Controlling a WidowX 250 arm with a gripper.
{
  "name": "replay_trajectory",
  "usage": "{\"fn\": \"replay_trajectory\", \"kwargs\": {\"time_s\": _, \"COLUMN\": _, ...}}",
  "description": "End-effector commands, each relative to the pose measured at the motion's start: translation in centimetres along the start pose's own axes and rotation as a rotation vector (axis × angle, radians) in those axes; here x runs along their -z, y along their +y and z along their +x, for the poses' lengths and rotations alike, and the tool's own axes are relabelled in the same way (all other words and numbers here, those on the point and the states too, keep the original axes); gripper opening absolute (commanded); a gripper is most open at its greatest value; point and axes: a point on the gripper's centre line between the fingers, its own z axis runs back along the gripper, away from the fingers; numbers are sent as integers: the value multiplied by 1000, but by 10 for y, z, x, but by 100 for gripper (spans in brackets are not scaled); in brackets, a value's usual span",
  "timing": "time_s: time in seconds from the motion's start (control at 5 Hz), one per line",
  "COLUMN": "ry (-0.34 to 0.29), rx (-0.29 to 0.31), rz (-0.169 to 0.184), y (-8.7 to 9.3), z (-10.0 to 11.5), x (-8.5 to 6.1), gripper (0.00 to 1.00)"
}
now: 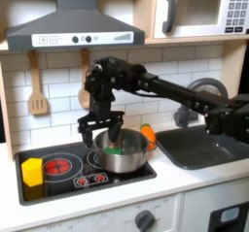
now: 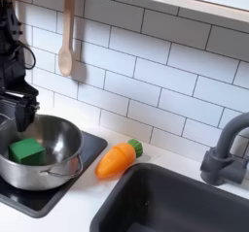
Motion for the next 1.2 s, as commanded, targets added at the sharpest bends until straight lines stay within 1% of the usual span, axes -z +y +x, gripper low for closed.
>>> {"fn": "replay_trajectory", "kwargs": {"time_s": 0.0, "ry": 7, "rx": -6, "rz": -9, "y": 0, "z": 3, "x": 6, "gripper": 100}}
{"fn": "replay_trajectory", "kwargs": {"time_s": 0.2, "ry": 26, "rx": 0, "rz": -11, "y": 0, "z": 5, "x": 13, "gripper": 100}}
{"fn": "replay_trajectory", "kwargs": {"time_s": 0.4, "ry": 42, "rx": -9, "rz": -9, "y": 2, "z": 4, "x": 18, "gripper": 100}}
{"fn": "replay_trajectory", "kwargs": {"time_s": 0.6, "ry": 47, "rx": -21, "rz": -5, "y": 4, "z": -1, "x": 18, "gripper": 100}}
{"fn": "replay_trajectory", "kwargs": {"time_s": 0.8, "ry": 56, "rx": -11, "rz": -13, "y": -1, "z": 0, "x": 23, "gripper": 100}}
{"fn": "replay_trajectory", "kwargs": {"time_s": 1.0, "ry": 73, "rx": -11, "rz": -13, "y": -1, "z": -2, "x": 28, "gripper": 100}}
